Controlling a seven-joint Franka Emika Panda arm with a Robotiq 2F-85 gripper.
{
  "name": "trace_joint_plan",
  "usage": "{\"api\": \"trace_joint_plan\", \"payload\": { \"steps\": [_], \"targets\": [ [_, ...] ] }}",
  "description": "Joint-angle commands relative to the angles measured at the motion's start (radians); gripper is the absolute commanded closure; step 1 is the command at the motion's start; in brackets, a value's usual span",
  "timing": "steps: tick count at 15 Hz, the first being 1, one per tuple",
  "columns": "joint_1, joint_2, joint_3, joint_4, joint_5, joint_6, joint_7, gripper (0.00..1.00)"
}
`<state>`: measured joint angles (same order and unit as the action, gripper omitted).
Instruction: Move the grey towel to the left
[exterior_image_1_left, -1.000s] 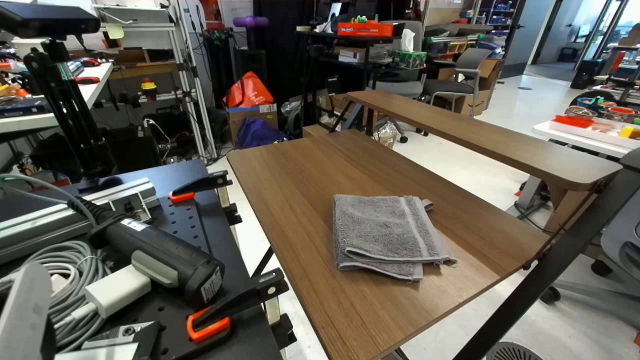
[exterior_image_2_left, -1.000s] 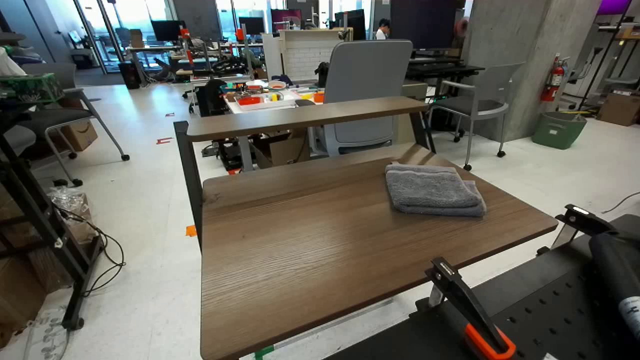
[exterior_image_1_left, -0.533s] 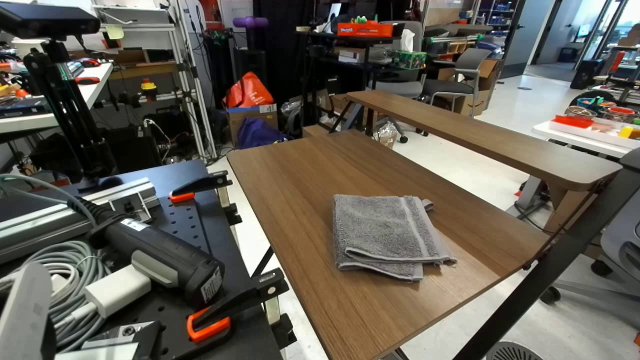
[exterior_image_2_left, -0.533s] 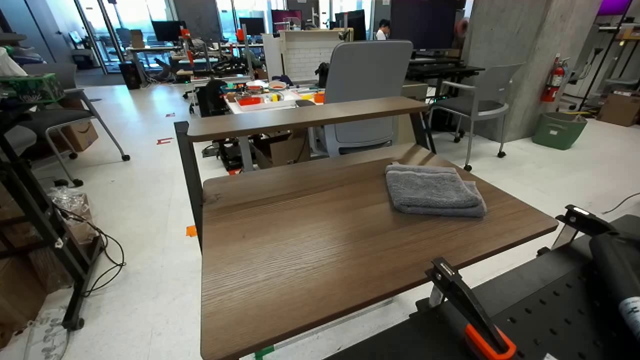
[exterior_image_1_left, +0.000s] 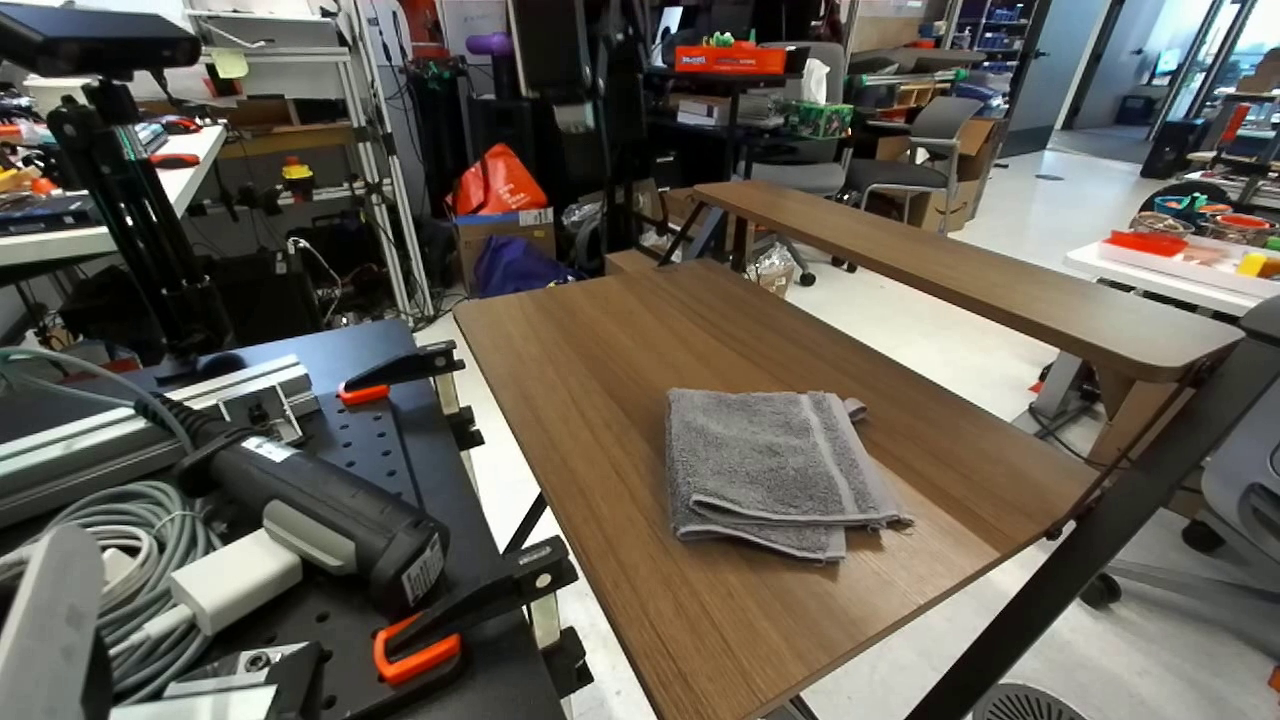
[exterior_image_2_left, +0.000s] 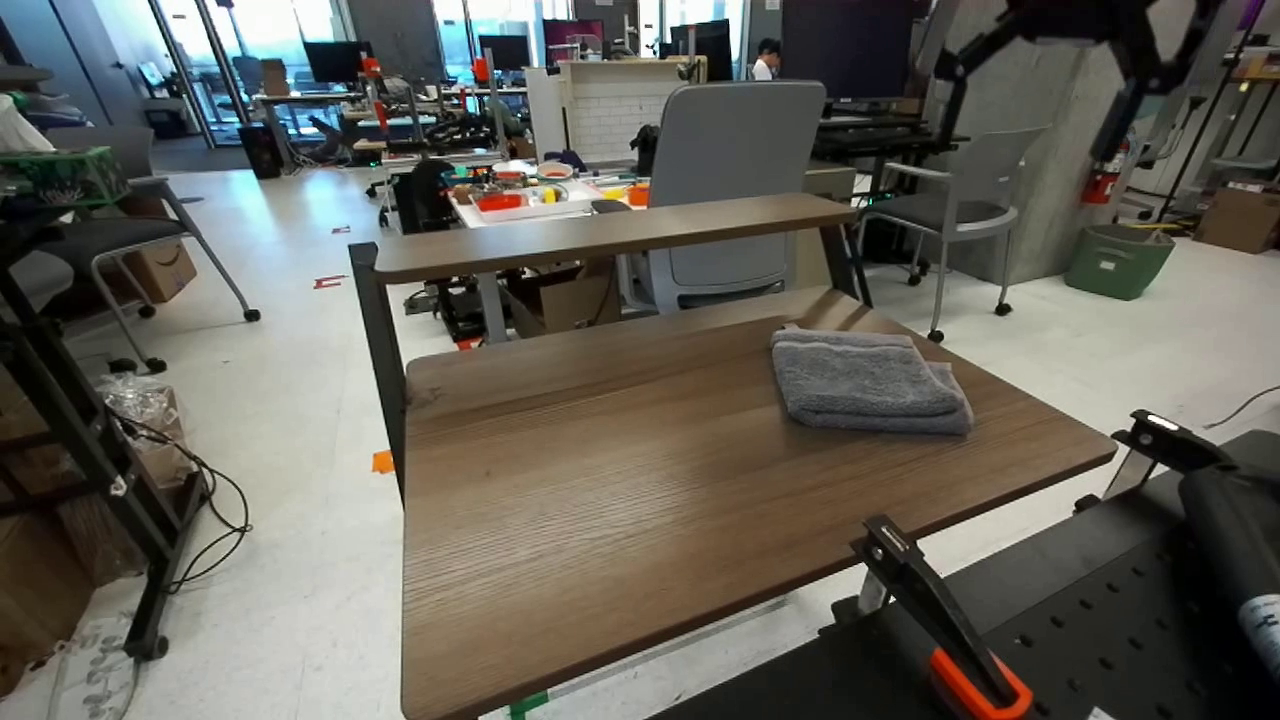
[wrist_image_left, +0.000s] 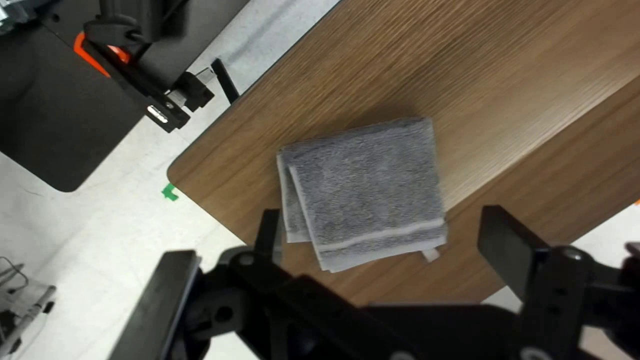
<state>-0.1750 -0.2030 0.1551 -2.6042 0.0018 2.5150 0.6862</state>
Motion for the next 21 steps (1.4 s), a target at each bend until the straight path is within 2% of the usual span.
{"api": "trace_joint_plan", "payload": {
  "steps": [1, 5, 9, 18, 21],
  "targets": [
    [-0.024, 0.129, -0.081, 0.041, -0.055, 0.07, 0.082, 0.0],
    [-0.001, 0.247, -0.17, 0.1, -0.015, 0.095, 0.093, 0.0],
    [0.027, 0.367, -0.212, 0.205, 0.048, 0.091, 0.086, 0.0],
    [0.057, 0.584, -0.196, 0.358, 0.328, 0.135, -0.001, 0.0],
    [0.063, 0.658, -0.199, 0.396, 0.382, 0.154, -0.012, 0.0]
  ]
}}
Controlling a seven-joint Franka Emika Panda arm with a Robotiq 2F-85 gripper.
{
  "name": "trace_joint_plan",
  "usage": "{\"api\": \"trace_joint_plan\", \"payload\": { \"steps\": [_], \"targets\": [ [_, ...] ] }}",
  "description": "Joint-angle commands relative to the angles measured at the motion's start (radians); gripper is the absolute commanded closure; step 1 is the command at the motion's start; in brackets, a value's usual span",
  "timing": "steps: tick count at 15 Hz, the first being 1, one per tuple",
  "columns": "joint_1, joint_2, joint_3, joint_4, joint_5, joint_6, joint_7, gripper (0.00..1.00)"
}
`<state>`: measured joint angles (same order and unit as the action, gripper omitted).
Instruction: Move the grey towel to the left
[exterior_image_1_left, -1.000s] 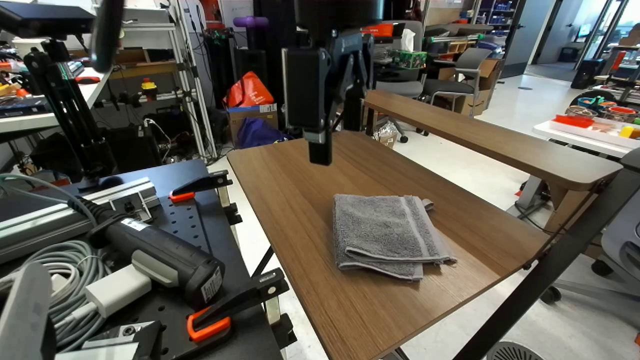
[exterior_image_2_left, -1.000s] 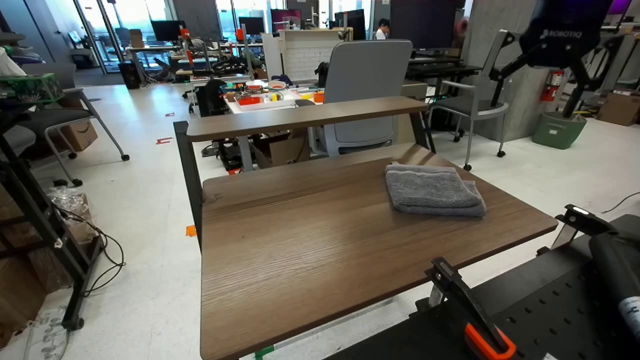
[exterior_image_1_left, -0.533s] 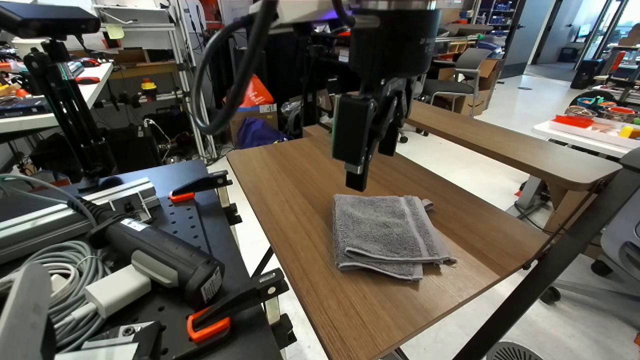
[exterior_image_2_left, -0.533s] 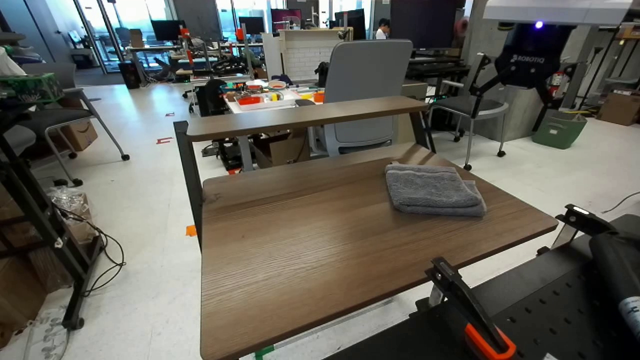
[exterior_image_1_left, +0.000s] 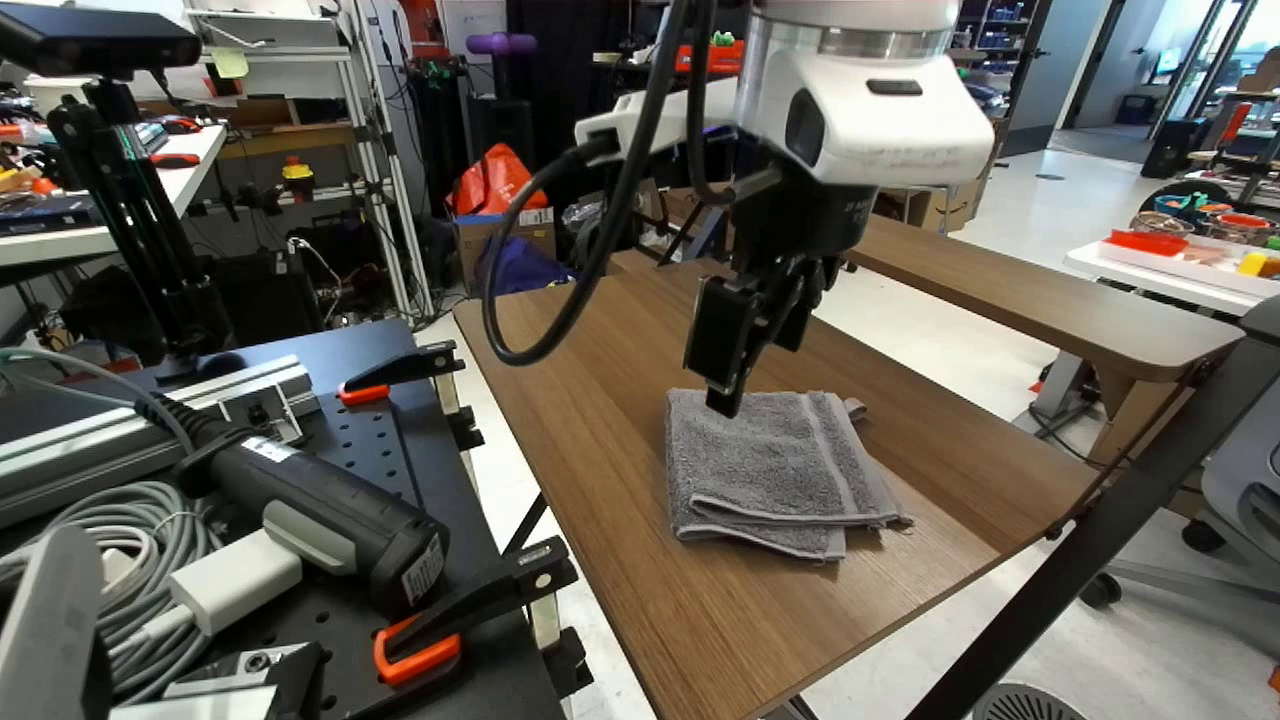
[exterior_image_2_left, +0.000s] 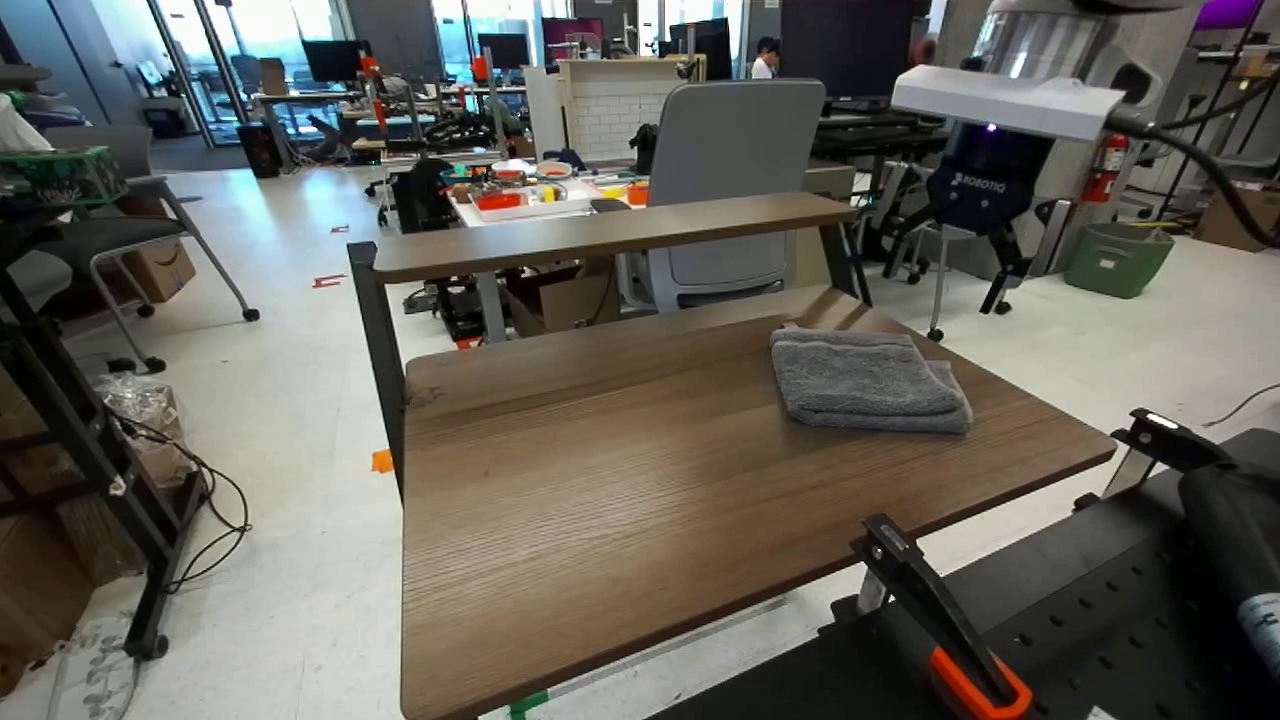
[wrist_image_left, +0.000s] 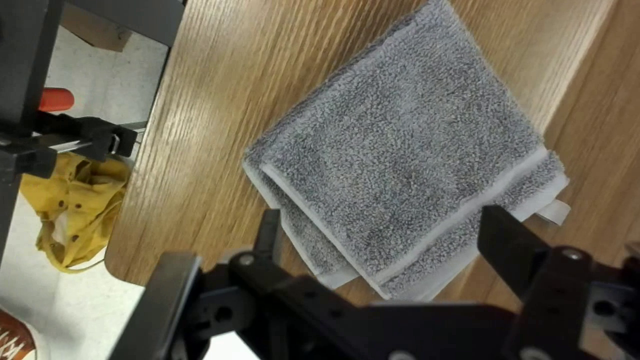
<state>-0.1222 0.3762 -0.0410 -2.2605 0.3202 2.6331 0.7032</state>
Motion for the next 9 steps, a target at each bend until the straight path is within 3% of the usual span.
{"api": "trace_joint_plan", "payload": {
  "steps": [1, 9],
  "targets": [
    [0.011, 0.108, -0.003, 0.069, 0.075, 0.039, -0.031, 0.0],
    [0.083, 0.293, -0.052, 0.189, 0.041, 0.054, 0.06, 0.0]
  ]
}}
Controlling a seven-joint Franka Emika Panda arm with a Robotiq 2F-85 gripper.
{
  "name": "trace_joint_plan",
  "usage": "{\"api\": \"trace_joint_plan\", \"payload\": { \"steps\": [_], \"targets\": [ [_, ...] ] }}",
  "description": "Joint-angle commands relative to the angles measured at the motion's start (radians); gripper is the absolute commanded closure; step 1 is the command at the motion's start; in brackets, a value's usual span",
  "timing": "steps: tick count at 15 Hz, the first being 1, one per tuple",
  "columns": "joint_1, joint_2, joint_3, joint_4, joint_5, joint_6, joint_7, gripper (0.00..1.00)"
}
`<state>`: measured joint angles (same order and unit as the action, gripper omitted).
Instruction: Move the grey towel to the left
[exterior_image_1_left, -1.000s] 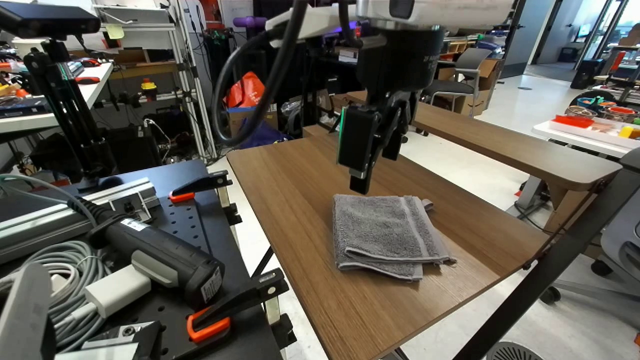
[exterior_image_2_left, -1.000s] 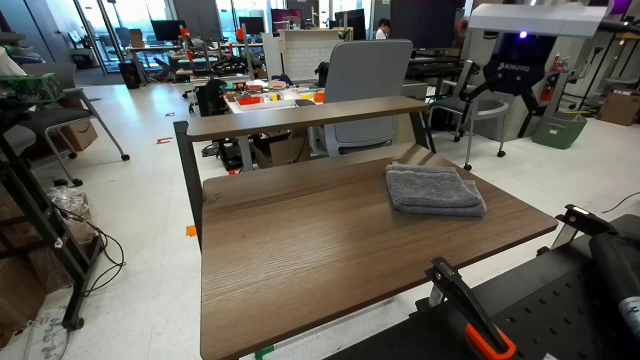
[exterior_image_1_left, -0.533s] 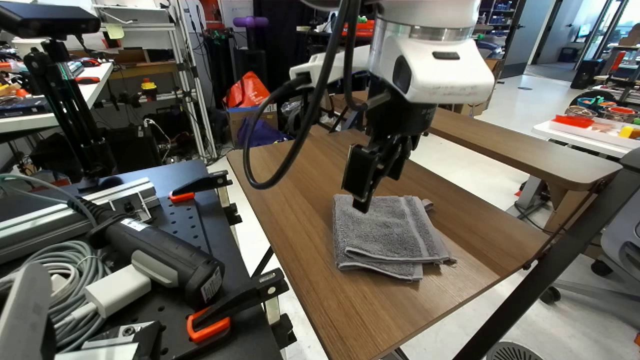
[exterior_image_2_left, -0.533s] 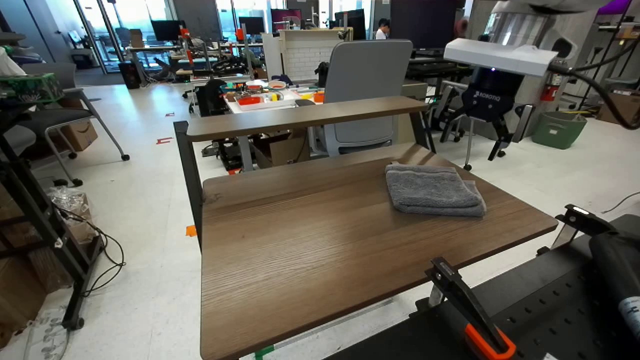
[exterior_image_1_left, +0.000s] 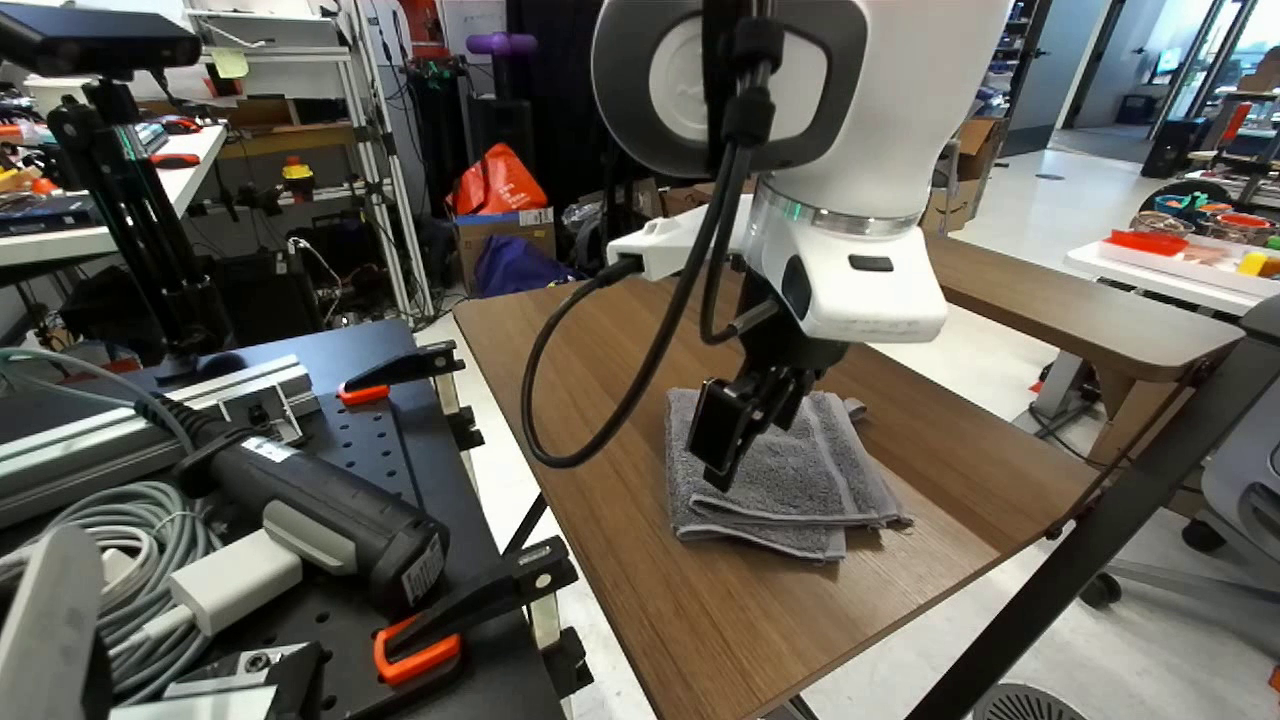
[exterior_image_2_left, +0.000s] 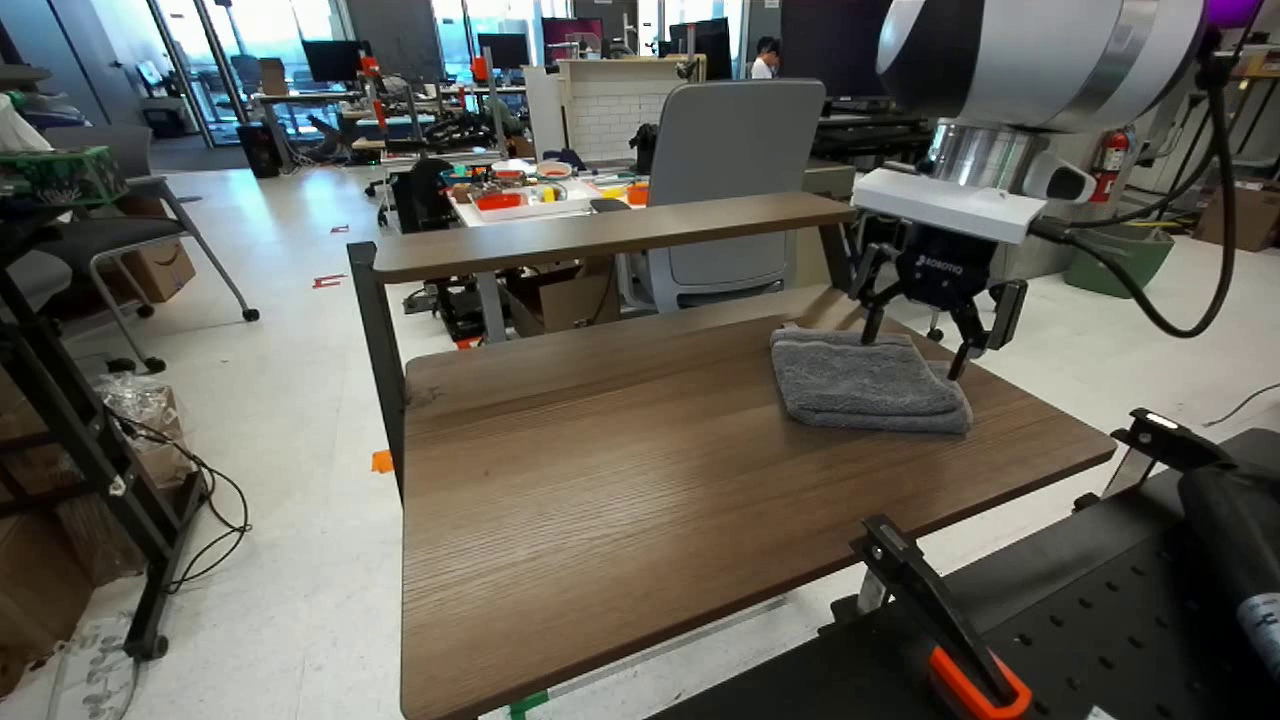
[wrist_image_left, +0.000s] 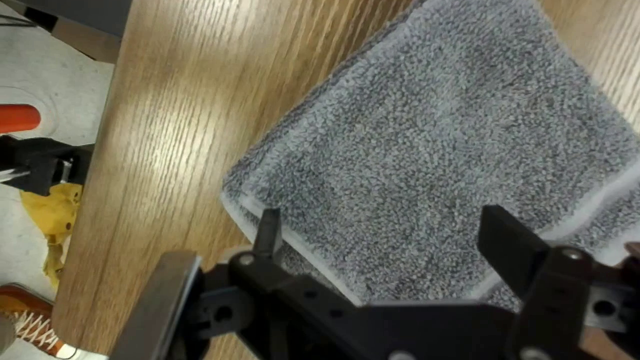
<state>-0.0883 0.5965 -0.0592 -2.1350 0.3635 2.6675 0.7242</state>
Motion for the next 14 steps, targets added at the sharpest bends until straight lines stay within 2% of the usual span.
{"api": "trace_joint_plan", "payload": {
  "steps": [1, 8, 14],
  "targets": [
    [0.062, 0.093, -0.042, 0.082, -0.008, 0.017, 0.052, 0.0],
    [0.174, 0.217, -0.07, 0.219, -0.055, -0.008, 0.141, 0.0],
    [0.281, 0.273, -0.06, 0.325, -0.131, -0.041, 0.21, 0.0]
  ]
}}
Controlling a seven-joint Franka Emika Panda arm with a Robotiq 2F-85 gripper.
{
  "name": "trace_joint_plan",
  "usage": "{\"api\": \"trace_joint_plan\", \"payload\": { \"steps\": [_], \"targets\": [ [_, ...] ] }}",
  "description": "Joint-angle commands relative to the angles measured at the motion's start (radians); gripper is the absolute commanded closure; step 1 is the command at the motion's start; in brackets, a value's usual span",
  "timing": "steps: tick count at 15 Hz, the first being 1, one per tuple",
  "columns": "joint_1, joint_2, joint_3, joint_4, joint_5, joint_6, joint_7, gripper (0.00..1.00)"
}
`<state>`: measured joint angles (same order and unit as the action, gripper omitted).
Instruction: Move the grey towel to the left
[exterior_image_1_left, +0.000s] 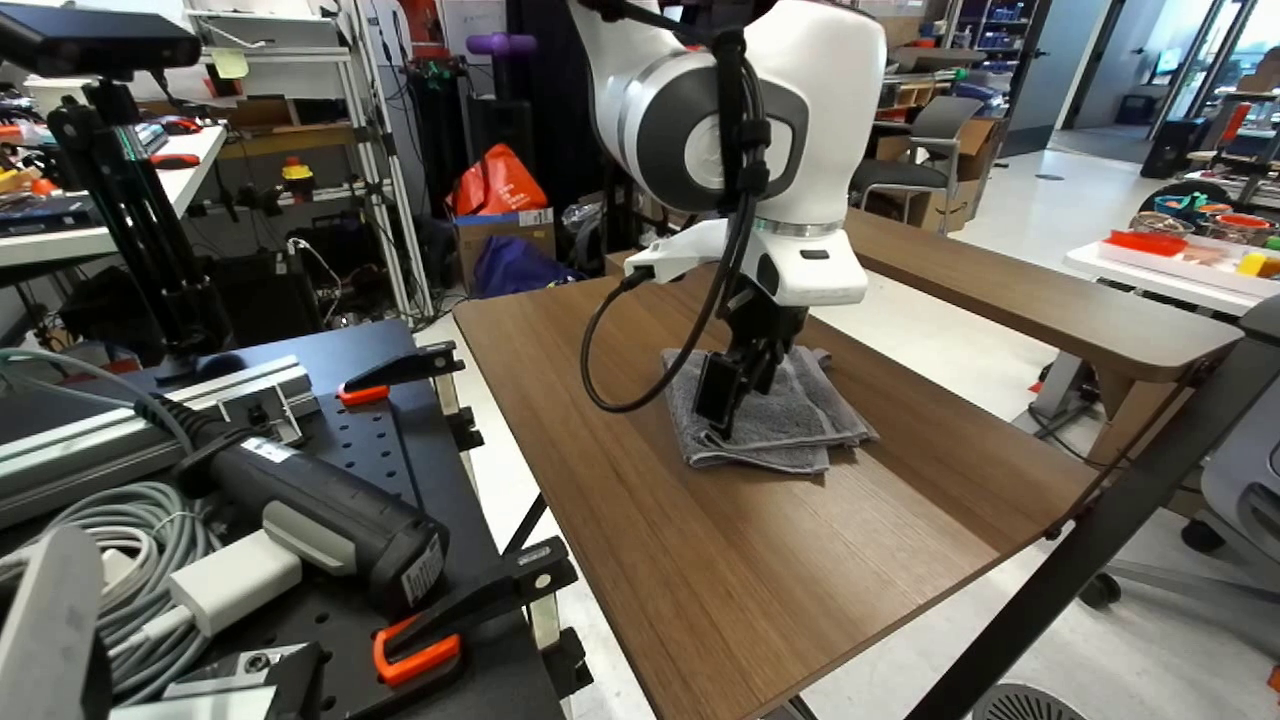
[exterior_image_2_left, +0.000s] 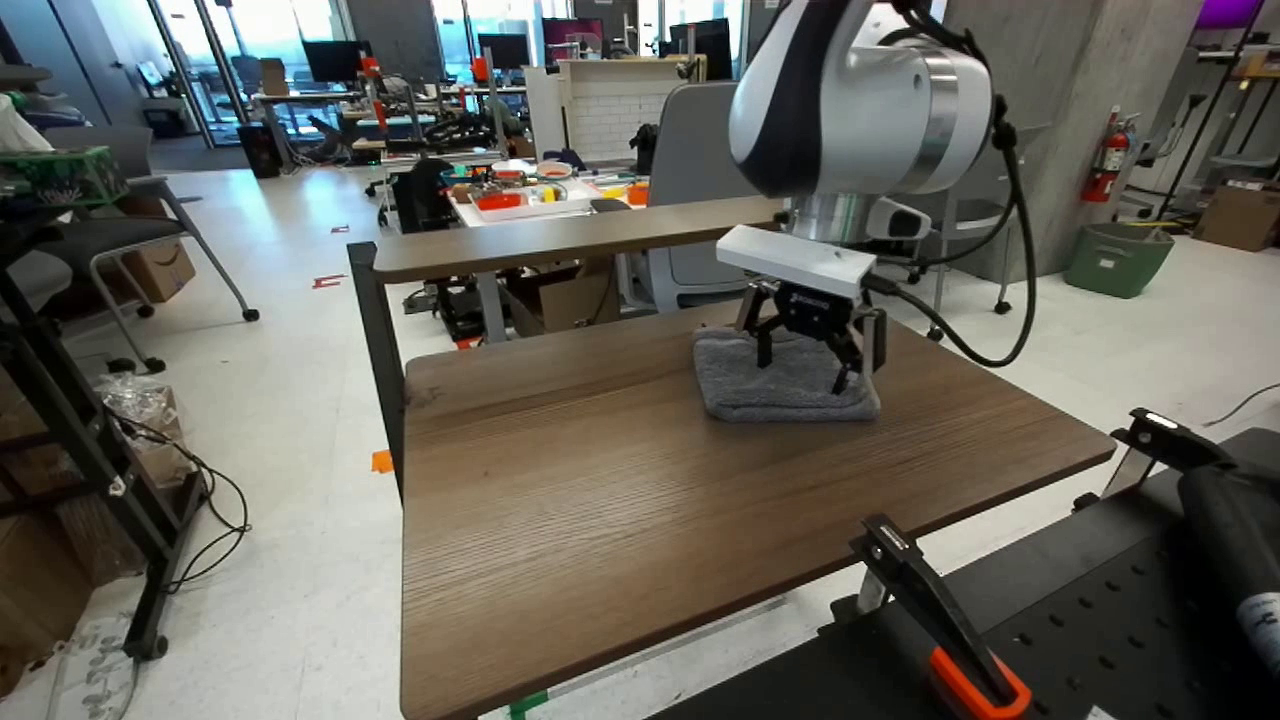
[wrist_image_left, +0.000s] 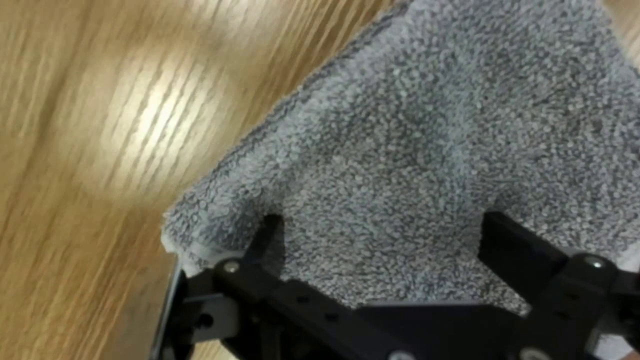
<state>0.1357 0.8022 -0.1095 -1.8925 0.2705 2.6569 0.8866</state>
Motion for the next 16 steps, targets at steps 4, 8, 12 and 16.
{"api": "trace_joint_plan", "payload": {
  "steps": [4, 8, 12, 16],
  "targets": [
    [0.125, 0.104, 0.001, 0.151, -0.092, -0.057, 0.077, 0.0],
    [0.179, 0.127, 0.003, 0.199, -0.125, -0.095, 0.096, 0.0],
    [0.192, 0.108, 0.018, 0.204, -0.132, -0.142, 0.087, 0.0],
    [0.22, 0.007, 0.011, 0.132, -0.15, -0.137, 0.092, 0.0]
  ]
}}
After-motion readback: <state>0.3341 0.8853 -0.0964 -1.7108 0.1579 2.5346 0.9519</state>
